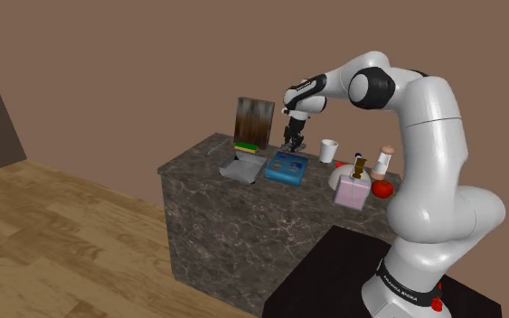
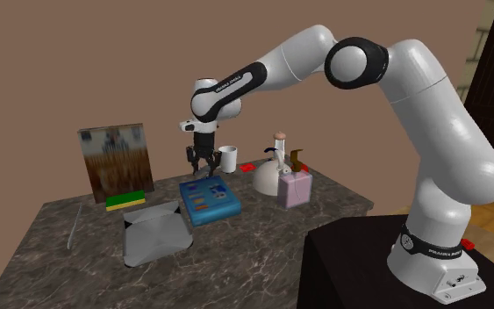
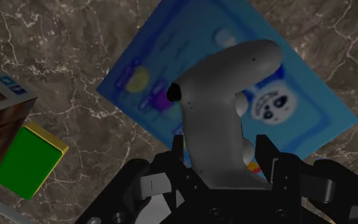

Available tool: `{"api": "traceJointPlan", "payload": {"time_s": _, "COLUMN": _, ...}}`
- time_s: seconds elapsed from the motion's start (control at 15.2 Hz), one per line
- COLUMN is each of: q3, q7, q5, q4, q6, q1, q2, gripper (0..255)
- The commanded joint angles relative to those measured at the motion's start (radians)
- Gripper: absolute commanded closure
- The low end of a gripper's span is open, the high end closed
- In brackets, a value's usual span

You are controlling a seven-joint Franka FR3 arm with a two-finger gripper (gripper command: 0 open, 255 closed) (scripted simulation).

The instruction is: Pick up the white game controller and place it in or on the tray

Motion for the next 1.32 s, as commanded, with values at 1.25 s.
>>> {"api": "traceJointPlan", "payload": {"time_s": 1.25, "q3": 0.04, "q7": 0.354, "q5": -0.057, "q4": 0.447, "q6": -0.119, "q1": 0.285, "q2": 0.29, "gripper": 255}}
